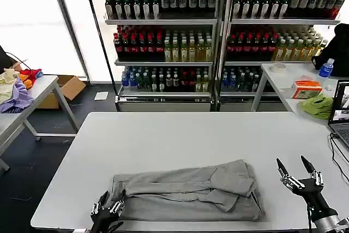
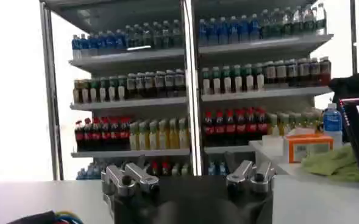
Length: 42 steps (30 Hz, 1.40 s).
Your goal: Fold and organize the clothes.
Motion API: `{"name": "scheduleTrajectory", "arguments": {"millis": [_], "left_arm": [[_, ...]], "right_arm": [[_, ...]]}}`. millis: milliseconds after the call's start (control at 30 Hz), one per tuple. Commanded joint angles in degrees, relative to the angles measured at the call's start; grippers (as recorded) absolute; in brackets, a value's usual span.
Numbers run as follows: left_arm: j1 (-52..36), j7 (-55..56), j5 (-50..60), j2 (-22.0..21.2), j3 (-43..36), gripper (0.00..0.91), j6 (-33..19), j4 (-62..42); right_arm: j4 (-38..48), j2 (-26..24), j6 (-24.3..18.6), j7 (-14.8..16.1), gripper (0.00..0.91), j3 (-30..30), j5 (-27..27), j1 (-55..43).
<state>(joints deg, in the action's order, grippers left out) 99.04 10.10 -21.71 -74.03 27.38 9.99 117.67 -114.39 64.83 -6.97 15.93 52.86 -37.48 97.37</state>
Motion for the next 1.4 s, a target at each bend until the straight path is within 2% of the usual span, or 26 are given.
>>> {"name": "scheduleTrajectory", "arguments": {"millis": [33, 67, 100, 400, 533, 767, 900, 1133, 1300, 1400], "left_arm": [[0.05, 0.31, -0.48, -1.00, -0.69, 0.151, 1.40, -1.07], [0.01, 0.53, -0.47, -1.01, -0.85, 0.030, 1.27, -0.73], [-0.05, 0.51, -0.47, -1.07, -0.88, 0.000, 1.15, -0.40], [-1.80, 0.90, -0.28, -1.34, -2.87, 0.000, -0.40, 1.63], [-3.09, 0.46, -0.30, -0.64, -0.99, 0.000, -0.41, 2.84], [-6.10, -2.28, -4.72, 5.52, 9.89, 0.000, 0.78, 0.73], [-5.72, -4.63, -10.03, 10.35, 17.89, 0.000, 2.69, -1.72], [-5.00, -9.17, -12.00, 18.89, 29.80, 0.000, 3.25, -9.25], [-5.22, -9.37, -14.50, 21.97, 32.40, 0.000, 5.08, -8.34], [-5.51, -7.82, -19.93, 22.24, 31.06, 0.000, 6.39, -3.45]], "right_arm": [[-1.88, 0.17, -0.61, -0.11, 0.907, 0.14, -0.59, 0.07], [-2.07, 0.16, -0.46, -0.03, 0.907, 0.13, -0.77, 0.12], [-2.12, 0.17, -0.41, 0.02, 0.907, 0.18, -0.76, 0.12], [-2.33, 0.46, 0.28, -0.15, 0.907, 0.30, -1.85, 0.16], [-2.50, 0.49, 0.52, -0.20, 0.907, 0.43, -2.32, 0.14], [-2.59, 0.25, 0.71, -0.32, 0.907, 0.43, -2.75, -0.11], [-2.50, 0.17, 0.84, -0.34, 0.907, 0.13, -2.78, -0.43], [-2.49, -0.22, 0.96, -0.36, 0.907, 0.19, -3.01, -0.58], [-2.62, -0.05, 1.06, -0.35, 0.907, -0.11, -2.99, -0.66], [-2.76, 0.23, 1.07, -0.39, 0.907, -0.28, -2.91, -0.53]]}}
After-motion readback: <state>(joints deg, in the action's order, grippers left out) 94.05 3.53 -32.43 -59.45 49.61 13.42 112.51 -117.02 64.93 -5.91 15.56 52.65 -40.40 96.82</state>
